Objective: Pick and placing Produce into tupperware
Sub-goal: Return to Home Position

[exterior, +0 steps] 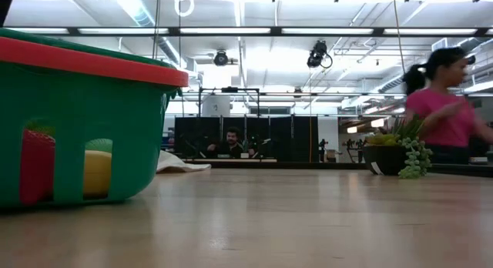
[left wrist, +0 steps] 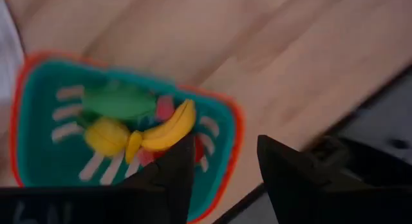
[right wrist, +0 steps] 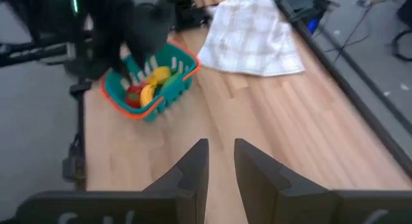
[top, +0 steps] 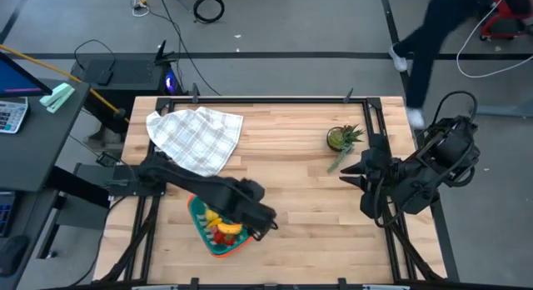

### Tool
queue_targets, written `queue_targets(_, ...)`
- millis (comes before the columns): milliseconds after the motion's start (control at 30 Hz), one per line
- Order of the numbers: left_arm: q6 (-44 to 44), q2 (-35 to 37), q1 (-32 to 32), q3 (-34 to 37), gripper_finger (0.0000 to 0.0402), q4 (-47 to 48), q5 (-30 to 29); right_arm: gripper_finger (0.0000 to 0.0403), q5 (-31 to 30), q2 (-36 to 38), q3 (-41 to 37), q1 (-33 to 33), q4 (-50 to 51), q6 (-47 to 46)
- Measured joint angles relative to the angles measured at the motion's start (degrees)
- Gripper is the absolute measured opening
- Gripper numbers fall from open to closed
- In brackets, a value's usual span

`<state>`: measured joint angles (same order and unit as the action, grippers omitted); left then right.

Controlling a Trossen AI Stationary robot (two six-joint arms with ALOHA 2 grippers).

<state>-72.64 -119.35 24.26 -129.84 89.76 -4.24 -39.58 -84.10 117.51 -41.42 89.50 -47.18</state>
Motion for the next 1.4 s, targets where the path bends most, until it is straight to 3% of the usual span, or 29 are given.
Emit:
queue_targets(67, 3.60, 0.35, -0.09, -5.32, 0.0171, -0.32, -3.56, 0.0082, 2.05, 0.09, 0.00, -0.01, 0.01, -0.23)
queue_targets(167, 8.87, 7.15, -0.13, -1.15, 0.0170, -7.18, -11.06, 0.0082, 2.53, 0.10, 0.00, -0.01, 0.01, -0.61)
queue_targets(467, 15.34, 24.68, 0.13, -0.01, 0.0169, 0.21, -26.91, 0.0082, -0.53, 4.90, 0.00, 0.03, 0.05, 0.76)
queue_targets(1033, 26.84, 56.94, -0.73, 0.77, 0.0172, 0.24, -39.70, 0.0082, -10.47, 25.37, -1.69, 0.05, 0.47, 6.39)
queue_targets(1200, 24.91, 65.36, -0.73, 8.53, 0.0177, 0.19, -39.80, 0.0082, -12.95, 28.72, -11.38, 0.04, 0.29, -0.85)
queue_targets(1300, 20.58, 70.13, -0.73, 17.75, 0.0181, 0.16, -41.77, 0.0082, -16.47, 31.27, -21.58, 0.03, -2.45, -6.95)
queue_targets(1400, 14.11, 74.42, -0.73, 29.22, 0.0180, -1.90, -45.42, 0.0082, -19.77, 34.06, -32.93, 0.04, -11.30, -8.24)
